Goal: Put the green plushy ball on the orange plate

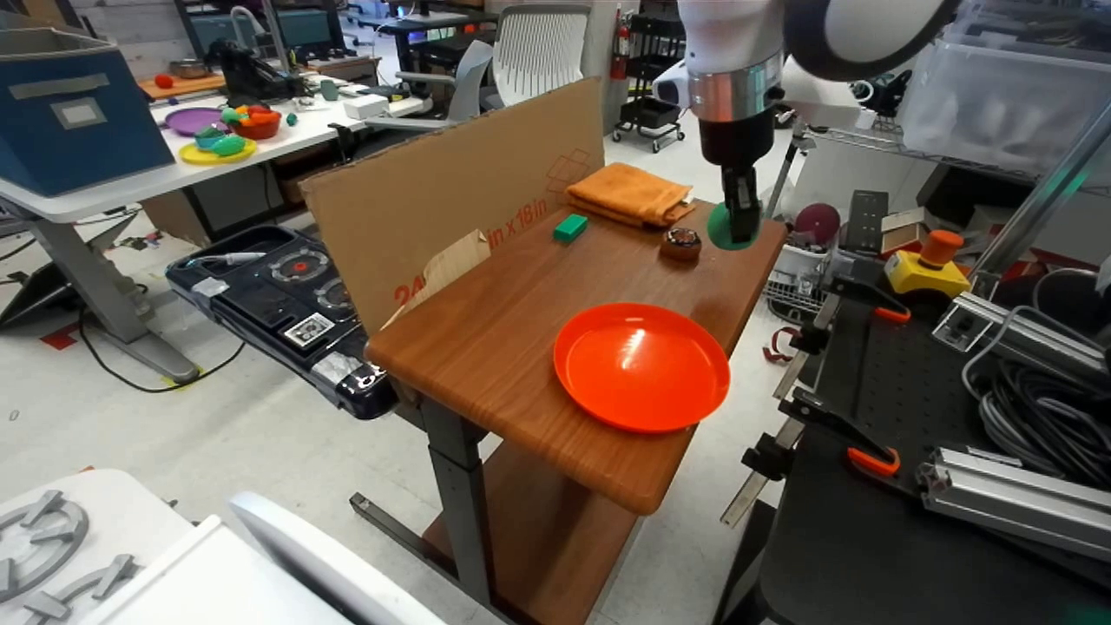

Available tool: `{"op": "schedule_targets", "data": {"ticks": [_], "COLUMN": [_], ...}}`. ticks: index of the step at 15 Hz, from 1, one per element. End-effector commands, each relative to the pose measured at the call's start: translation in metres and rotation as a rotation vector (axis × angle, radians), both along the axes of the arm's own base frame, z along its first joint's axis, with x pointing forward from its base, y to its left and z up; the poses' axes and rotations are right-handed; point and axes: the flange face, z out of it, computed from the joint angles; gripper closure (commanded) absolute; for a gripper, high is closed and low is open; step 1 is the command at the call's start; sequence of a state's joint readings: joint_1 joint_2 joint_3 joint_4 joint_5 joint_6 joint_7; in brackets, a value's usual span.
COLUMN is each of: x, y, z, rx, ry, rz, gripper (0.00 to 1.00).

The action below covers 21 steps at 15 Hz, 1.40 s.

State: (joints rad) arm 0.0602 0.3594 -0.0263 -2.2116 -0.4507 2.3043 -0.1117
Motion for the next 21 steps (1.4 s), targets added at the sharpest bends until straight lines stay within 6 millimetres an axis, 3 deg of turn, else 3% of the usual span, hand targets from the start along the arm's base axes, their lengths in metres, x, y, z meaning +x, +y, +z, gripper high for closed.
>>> {"op": "schedule_targets", "data": {"ticks": [1,4,7,10,17,18,19,21], "x": [-0.049,-0.061,-0.054,-0.036,0.005,0.007,0.009,0.012], "y": [0.067,0.121,0.161,0.175,0.177,0.176,0.176,0.176], "z": [0.027,0.036,0.037,0.032,-0.015,-0.02,-0.023,-0.029], "rx": [0.1,0.175,0.192,0.189,0.147,0.137,0.131,0.117], "ry": [-0.041,-0.042,-0.085,-0.118,-0.044,-0.031,-0.022,-0.005], "rz": [0.097,0.151,0.196,0.231,0.262,0.258,0.25,0.243], "gripper": [0.94,0.94,0.94,0.94,0.94,0.63,0.5,0.37]}}
